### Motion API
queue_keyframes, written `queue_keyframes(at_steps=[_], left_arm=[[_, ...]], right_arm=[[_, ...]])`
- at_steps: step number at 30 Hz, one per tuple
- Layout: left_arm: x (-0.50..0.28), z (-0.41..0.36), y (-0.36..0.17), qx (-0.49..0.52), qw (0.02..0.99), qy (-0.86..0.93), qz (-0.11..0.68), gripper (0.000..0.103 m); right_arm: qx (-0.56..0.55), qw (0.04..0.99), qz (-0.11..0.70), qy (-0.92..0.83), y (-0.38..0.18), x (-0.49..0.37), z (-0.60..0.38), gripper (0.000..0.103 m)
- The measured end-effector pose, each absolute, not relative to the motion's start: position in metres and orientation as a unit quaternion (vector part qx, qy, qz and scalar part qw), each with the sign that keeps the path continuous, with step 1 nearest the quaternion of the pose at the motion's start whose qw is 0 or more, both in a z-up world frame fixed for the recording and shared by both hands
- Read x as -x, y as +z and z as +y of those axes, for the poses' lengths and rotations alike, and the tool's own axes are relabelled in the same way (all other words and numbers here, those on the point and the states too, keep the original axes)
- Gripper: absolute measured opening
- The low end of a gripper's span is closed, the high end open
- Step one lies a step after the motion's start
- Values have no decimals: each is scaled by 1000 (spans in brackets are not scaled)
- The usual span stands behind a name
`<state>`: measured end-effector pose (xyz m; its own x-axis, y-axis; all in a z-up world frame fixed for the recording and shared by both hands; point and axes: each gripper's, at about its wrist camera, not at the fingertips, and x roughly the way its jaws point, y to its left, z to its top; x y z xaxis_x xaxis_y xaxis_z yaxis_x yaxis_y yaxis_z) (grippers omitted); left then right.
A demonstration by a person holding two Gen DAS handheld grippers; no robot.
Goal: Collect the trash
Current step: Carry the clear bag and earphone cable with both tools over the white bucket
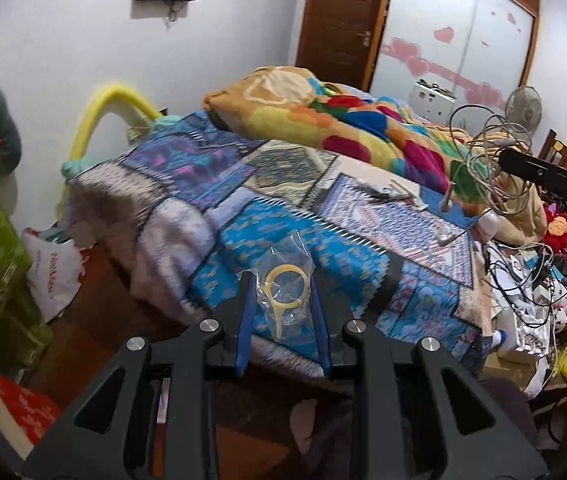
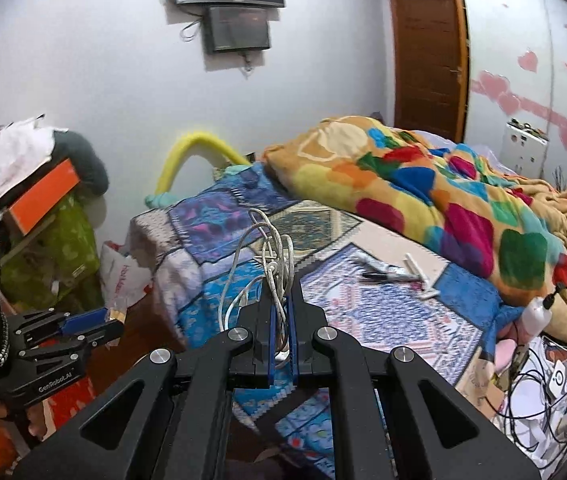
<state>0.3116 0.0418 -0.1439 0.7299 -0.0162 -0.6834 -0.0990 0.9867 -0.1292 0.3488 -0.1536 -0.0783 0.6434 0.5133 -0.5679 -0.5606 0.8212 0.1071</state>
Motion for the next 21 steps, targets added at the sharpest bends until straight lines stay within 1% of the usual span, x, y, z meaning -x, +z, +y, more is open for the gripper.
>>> queue_keyframes(at_steps=[9,21], left_arm=[[-270,107,-159,100,920,79,370,26],[-238,180,-198,137,902,152,380,26]], right_arm=[[67,885,316,335,-91,-323,-100,5],[110,833,359,405,-133,-306,-6,5]])
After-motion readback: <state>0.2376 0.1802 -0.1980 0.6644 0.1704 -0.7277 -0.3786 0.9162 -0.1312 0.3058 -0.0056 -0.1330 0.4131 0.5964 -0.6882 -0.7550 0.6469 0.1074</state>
